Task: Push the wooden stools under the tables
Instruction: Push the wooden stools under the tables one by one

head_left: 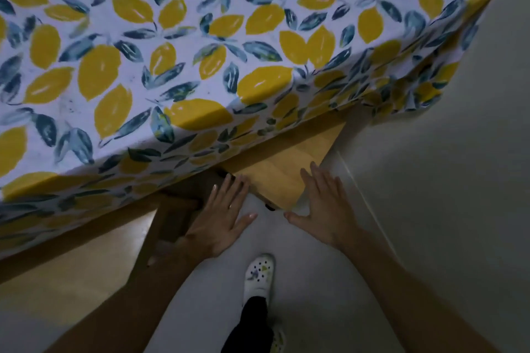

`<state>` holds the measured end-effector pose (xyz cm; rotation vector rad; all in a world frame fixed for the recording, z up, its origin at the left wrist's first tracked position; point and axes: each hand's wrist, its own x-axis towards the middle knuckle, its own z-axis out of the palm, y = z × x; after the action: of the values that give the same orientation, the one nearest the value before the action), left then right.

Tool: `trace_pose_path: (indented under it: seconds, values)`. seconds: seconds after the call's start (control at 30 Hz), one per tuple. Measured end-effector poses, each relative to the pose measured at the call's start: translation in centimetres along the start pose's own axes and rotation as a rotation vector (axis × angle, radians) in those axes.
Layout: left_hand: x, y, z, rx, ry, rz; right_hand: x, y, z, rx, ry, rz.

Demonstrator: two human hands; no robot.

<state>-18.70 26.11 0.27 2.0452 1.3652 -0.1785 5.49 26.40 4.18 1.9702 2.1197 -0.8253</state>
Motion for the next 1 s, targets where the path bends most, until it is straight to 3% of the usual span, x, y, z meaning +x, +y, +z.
trace_pose_path:
  seconds: [0.17,0.4,0.6,0.8,1.0]
  values:
    - [5.1,-2.8,3.4,0.152,0.068,0.108,5.7,0.4,5.4,-0.064,0.012,-0.043]
    - [5.7,-3.0,4.6,0.205,0.153,0.035,6.8,0.4,9.9,-0.217,0.108,-0.053]
    - [5.8,-1.7,5.4,0.107,0.218,-0.062,6.8,1.7,10.1,-0.322,0.164,-0.134]
    - [4.5,2.2,8.4,0.067,0.267,-0.175,5.4,4.7,9.5,-0.367,0.142,-0.243]
    - [2.8,10.9,14.2,0.025,0.375,-0.368,3.3,11.4,8.2,-0.443,0.127,-0.504]
